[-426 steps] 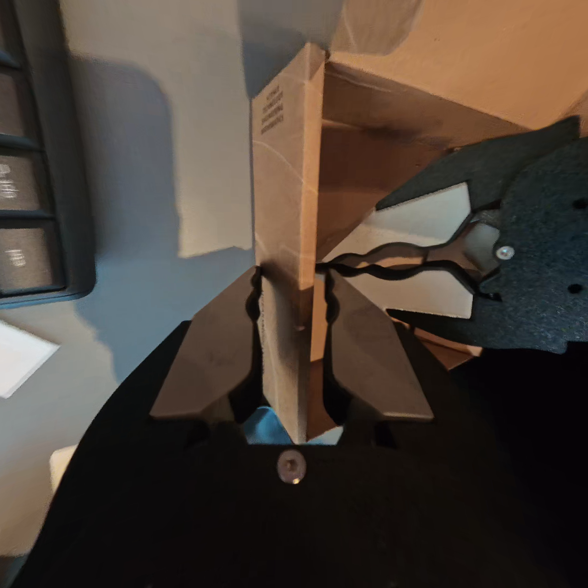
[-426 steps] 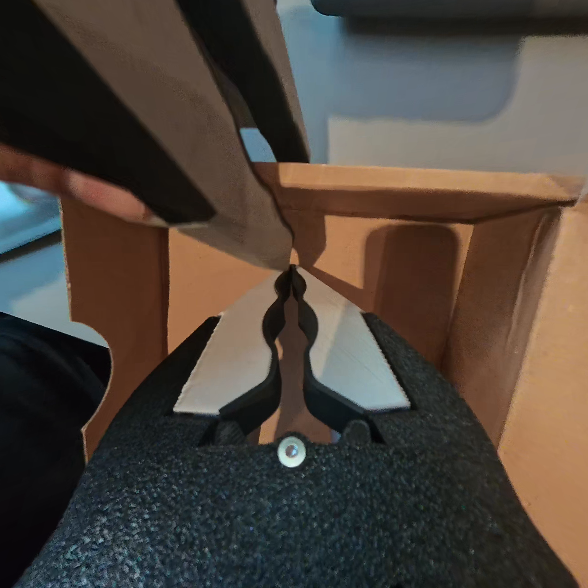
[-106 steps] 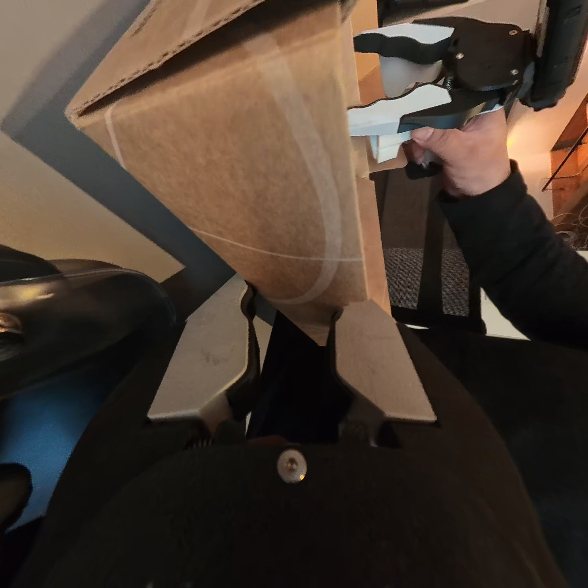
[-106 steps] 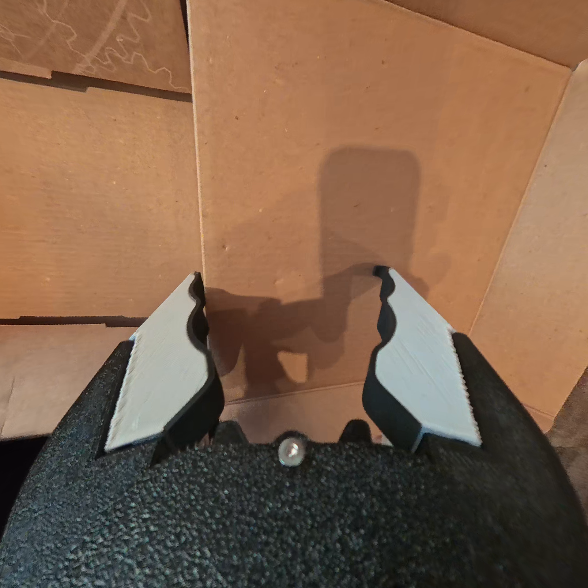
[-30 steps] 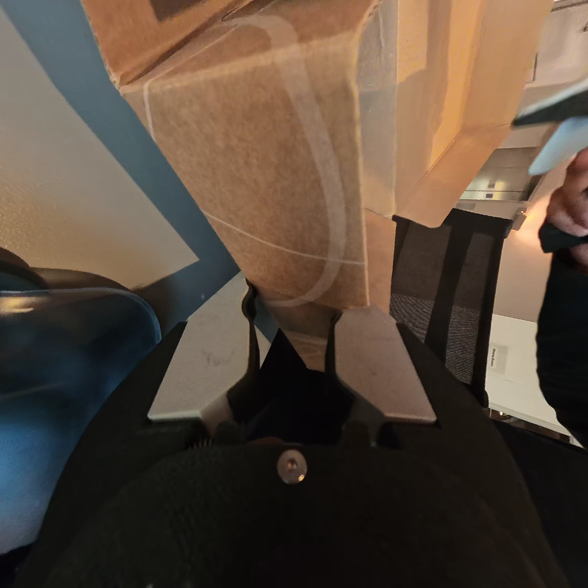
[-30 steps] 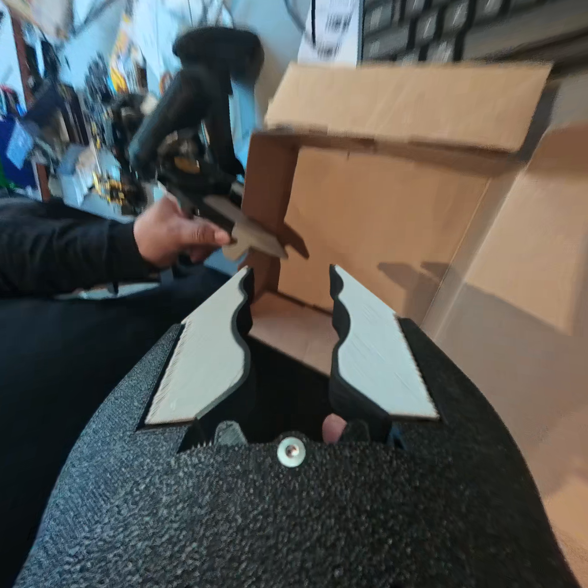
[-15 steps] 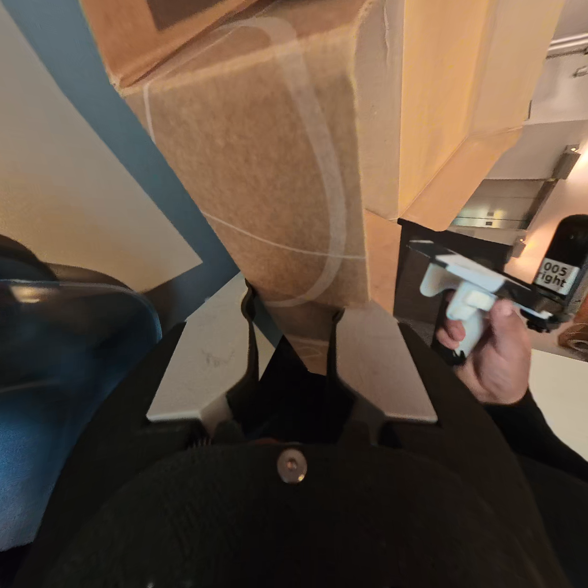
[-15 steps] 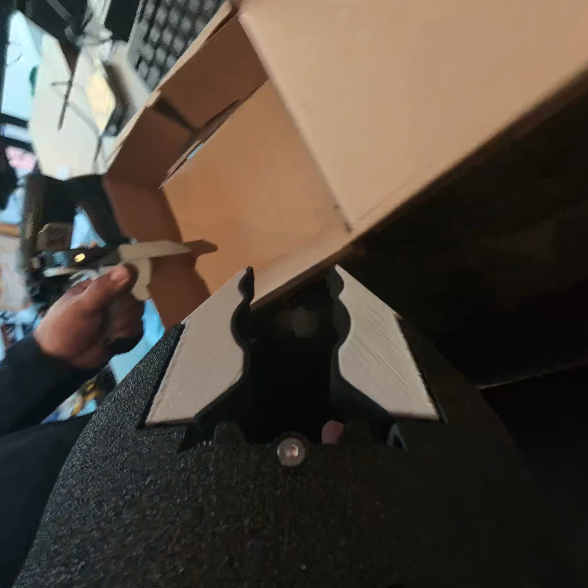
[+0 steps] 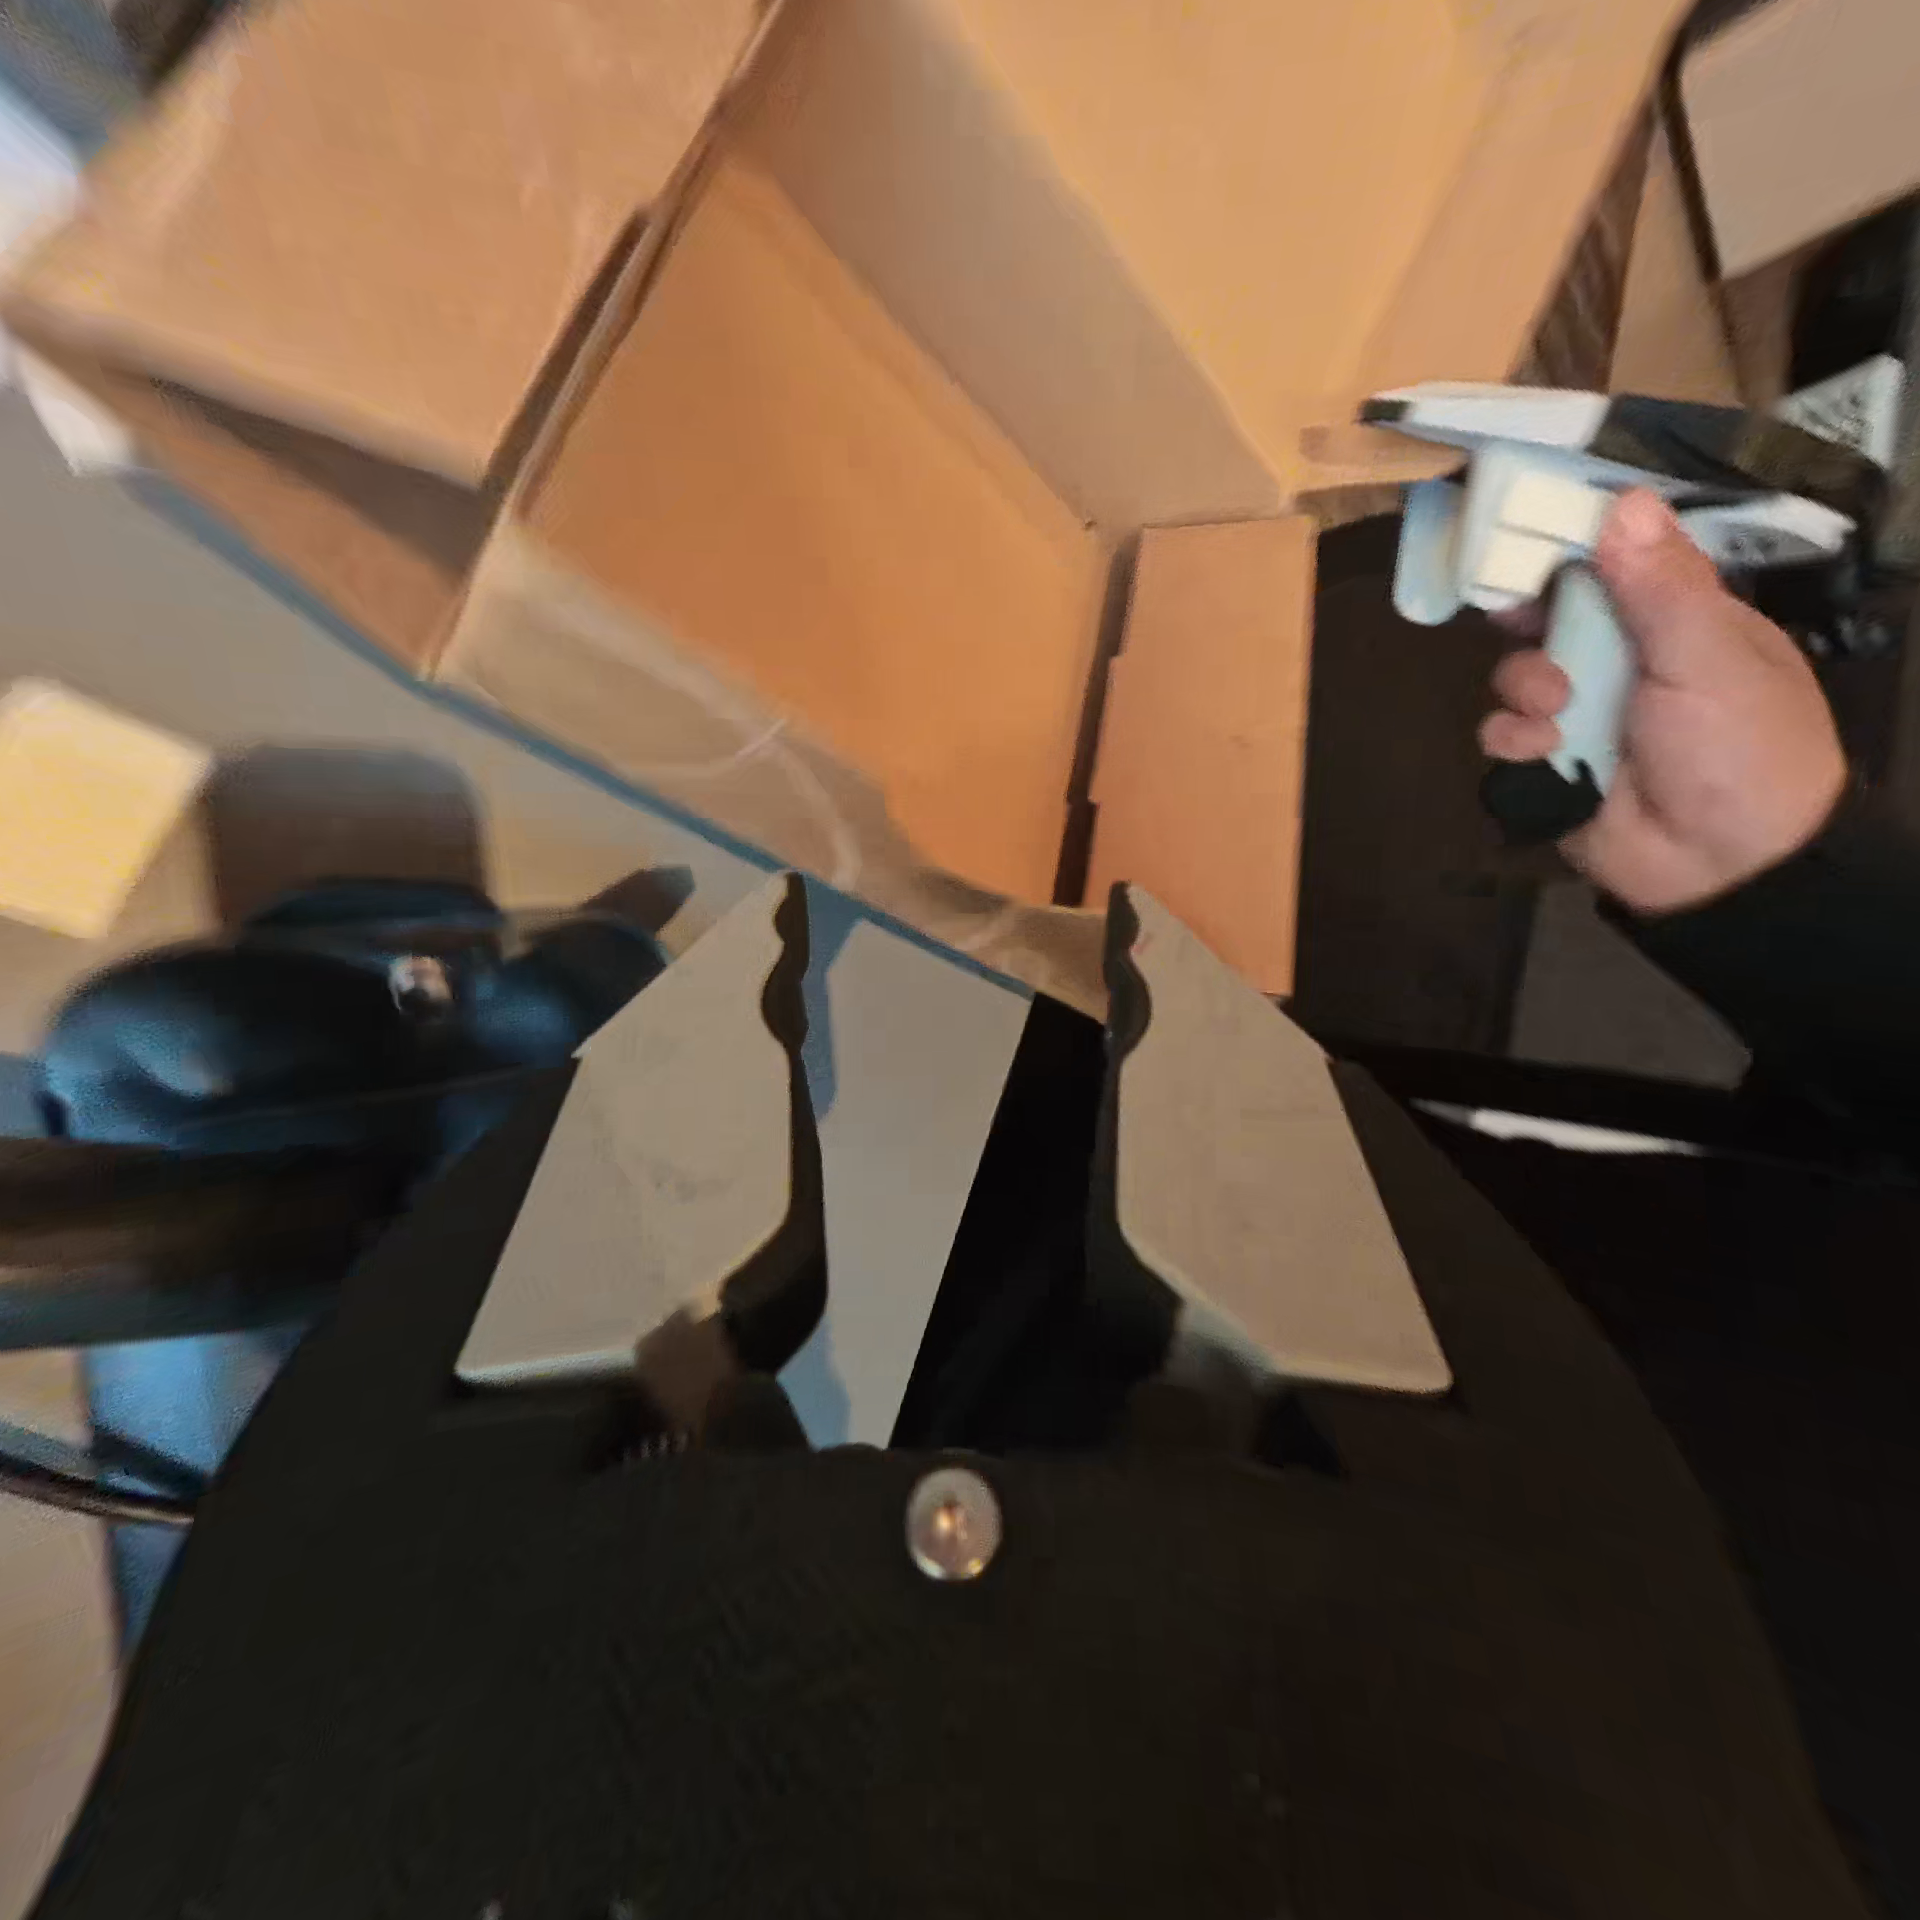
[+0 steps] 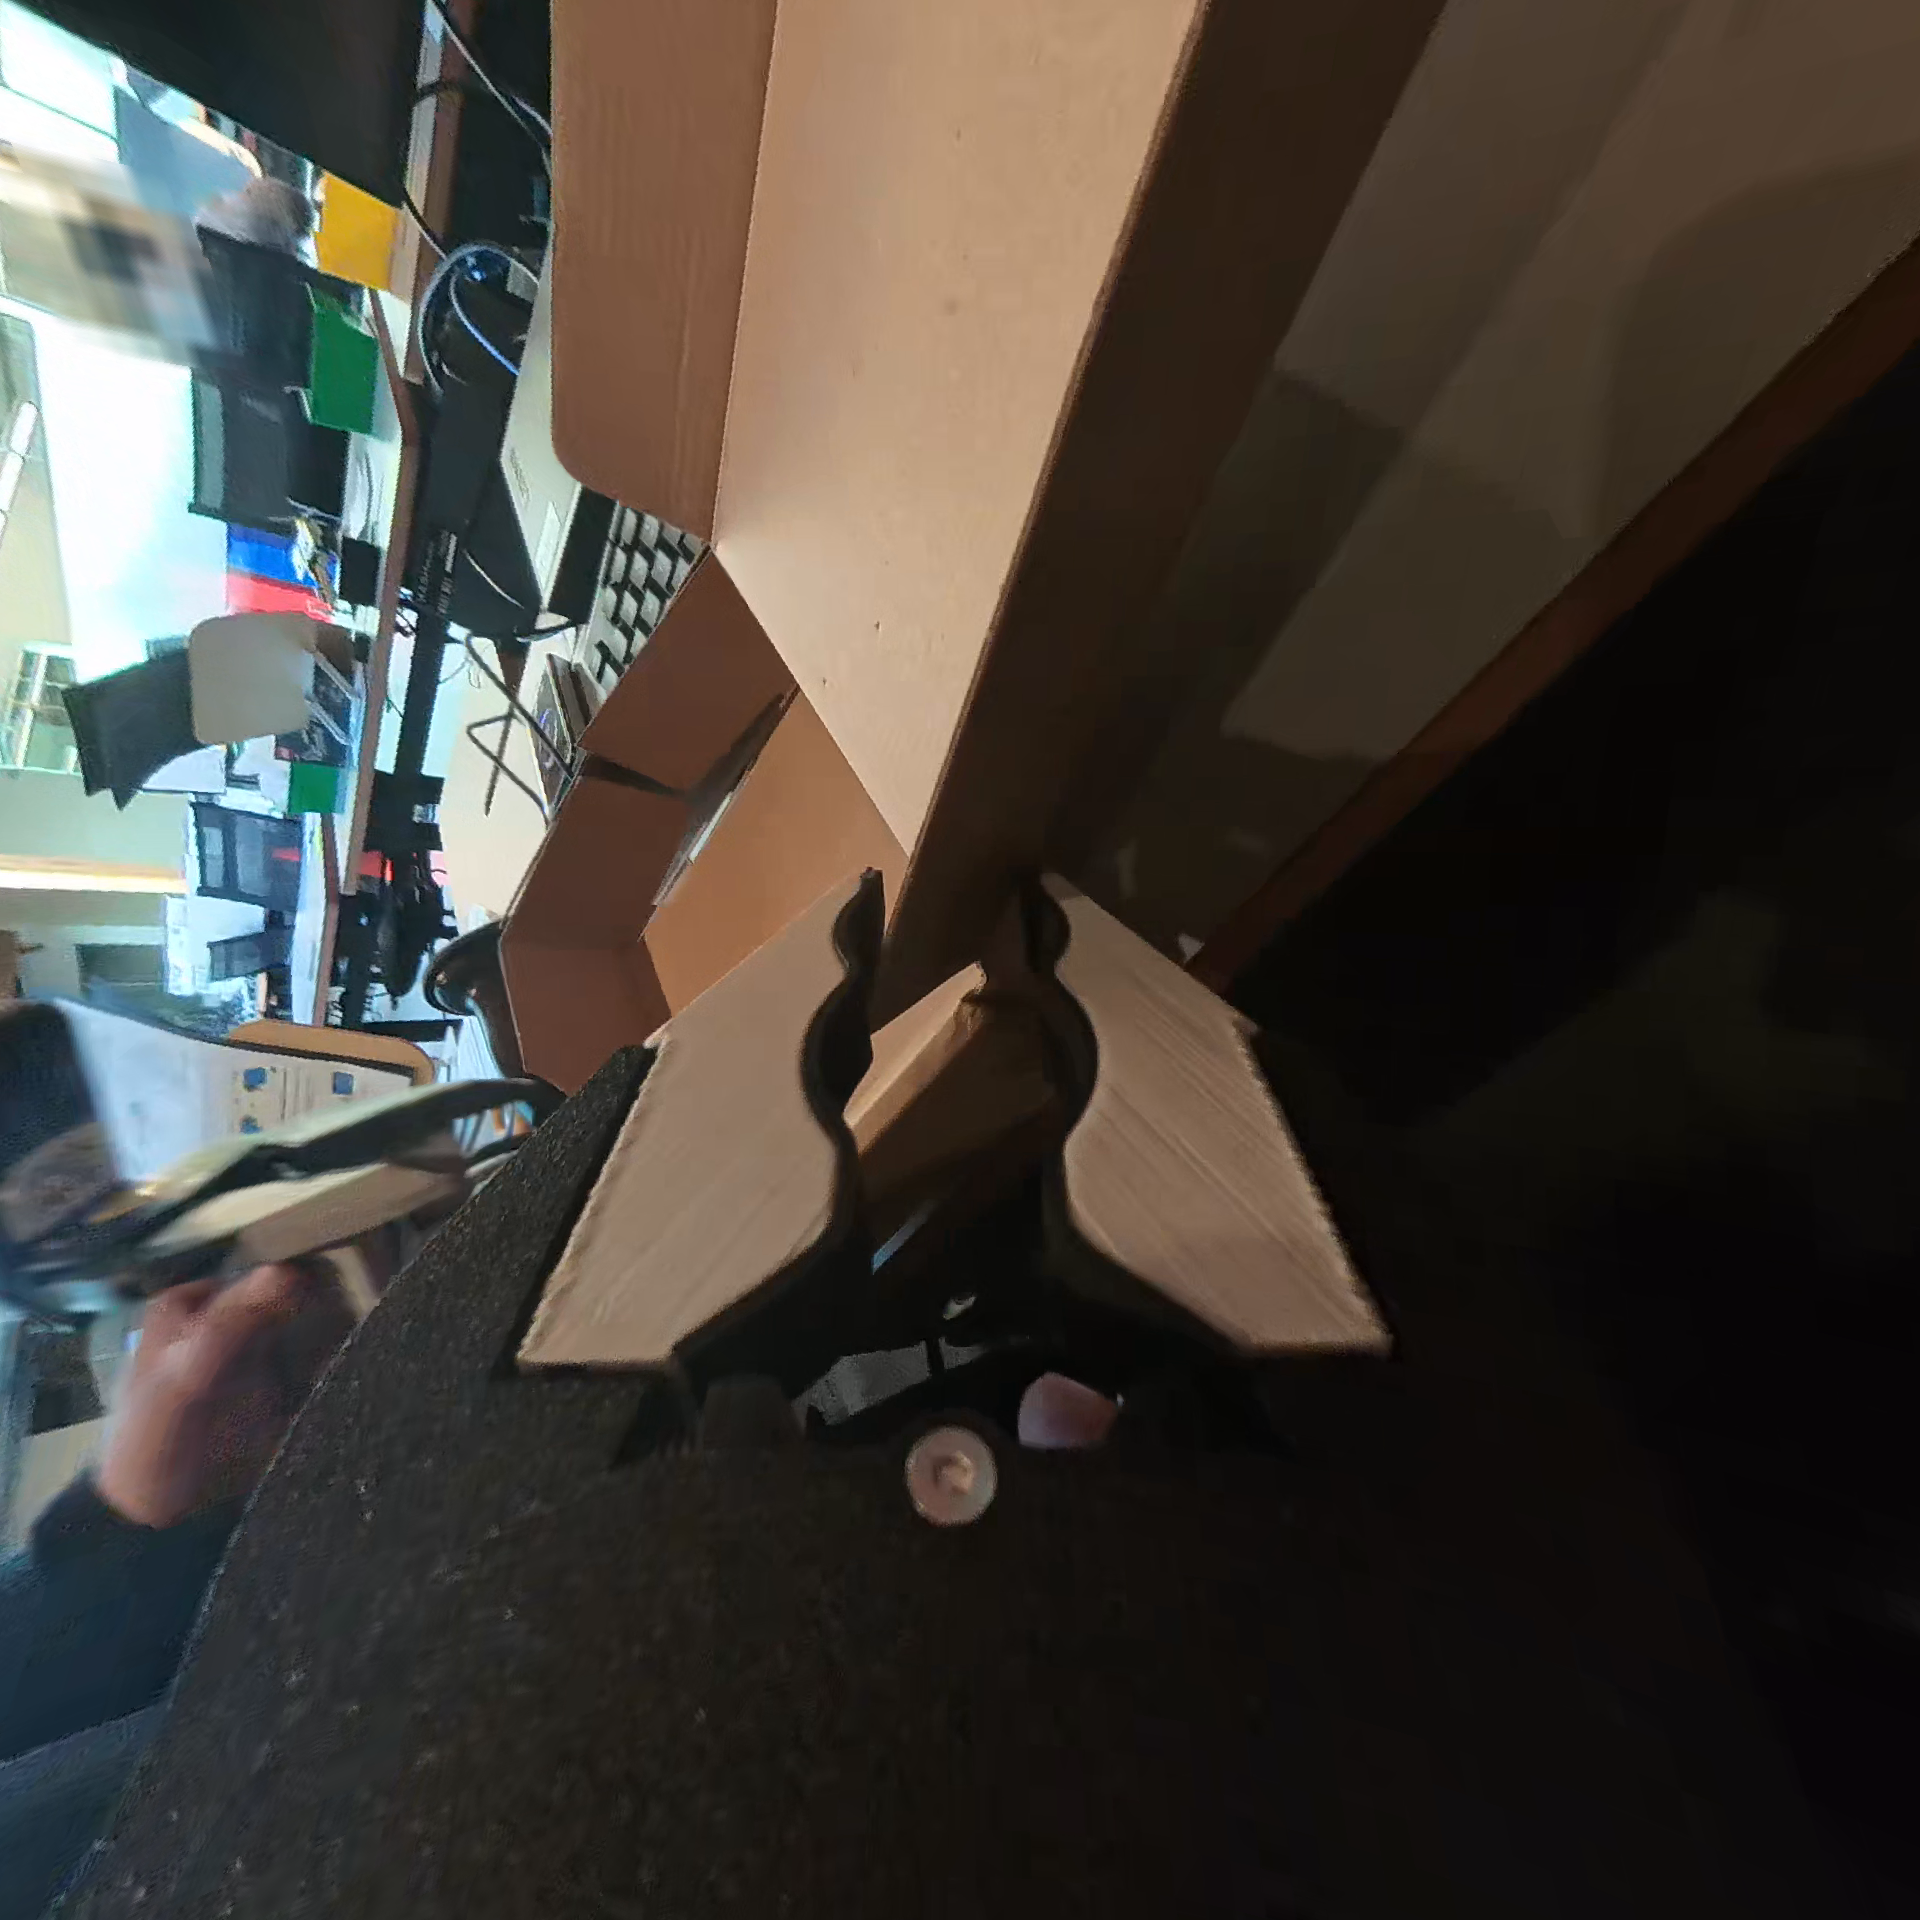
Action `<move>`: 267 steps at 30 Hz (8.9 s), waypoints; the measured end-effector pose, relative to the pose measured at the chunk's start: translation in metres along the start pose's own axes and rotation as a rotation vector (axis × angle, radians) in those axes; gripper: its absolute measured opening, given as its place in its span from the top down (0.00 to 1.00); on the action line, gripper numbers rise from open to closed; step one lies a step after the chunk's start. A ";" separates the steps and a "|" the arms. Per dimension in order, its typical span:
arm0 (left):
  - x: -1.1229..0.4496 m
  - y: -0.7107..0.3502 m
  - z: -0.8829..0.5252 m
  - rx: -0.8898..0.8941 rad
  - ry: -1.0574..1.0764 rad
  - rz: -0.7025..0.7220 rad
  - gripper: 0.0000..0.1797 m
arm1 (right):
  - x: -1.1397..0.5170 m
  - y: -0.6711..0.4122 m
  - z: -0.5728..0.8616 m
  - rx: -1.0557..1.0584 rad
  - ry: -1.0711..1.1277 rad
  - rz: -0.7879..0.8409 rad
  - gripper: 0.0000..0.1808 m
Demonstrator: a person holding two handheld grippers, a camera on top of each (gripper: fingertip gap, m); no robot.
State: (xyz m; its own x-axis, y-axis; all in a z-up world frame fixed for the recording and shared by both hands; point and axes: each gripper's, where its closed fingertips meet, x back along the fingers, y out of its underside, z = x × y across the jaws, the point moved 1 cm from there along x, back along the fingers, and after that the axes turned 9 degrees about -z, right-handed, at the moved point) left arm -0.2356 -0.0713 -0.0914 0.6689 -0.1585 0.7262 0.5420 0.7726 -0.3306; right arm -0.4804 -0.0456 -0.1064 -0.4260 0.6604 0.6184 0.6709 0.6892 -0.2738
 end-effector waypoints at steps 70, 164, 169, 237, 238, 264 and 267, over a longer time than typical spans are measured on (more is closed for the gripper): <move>-0.105 -0.013 0.135 -0.129 0.848 -0.617 0.59 | -0.013 -0.016 -0.008 -0.001 -0.095 -0.045 0.81; -0.080 0.056 0.024 -1.859 -0.297 -0.487 1.00 | -0.058 -0.020 0.022 0.913 0.713 -0.844 1.00; -0.077 0.049 0.009 -1.779 -0.335 -0.487 1.00 | -0.058 -0.016 0.037 0.735 0.646 -0.881 1.00; -0.088 0.050 0.008 -0.446 -0.205 -0.603 1.00 | 0.018 -0.060 0.129 0.428 0.728 -0.529 1.00; -0.089 0.050 0.008 -0.443 -0.204 -0.598 1.00 | 0.019 -0.064 0.125 0.446 0.731 -0.523 1.00; -0.118 0.015 0.023 -0.684 -0.212 -0.616 1.00 | 0.009 -0.041 0.011 0.494 0.486 -0.416 0.95; -0.114 0.022 0.022 -0.679 -0.201 -0.665 1.00 | 0.007 -0.047 0.008 0.533 0.501 -0.430 0.96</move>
State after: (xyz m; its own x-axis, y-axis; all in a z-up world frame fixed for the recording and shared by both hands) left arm -0.3106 -0.0225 -0.1680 0.0550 -0.2780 0.9590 0.9983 0.0340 -0.0474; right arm -0.5201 -0.0708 -0.0954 -0.1748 0.1850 0.9671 0.0829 0.9815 -0.1728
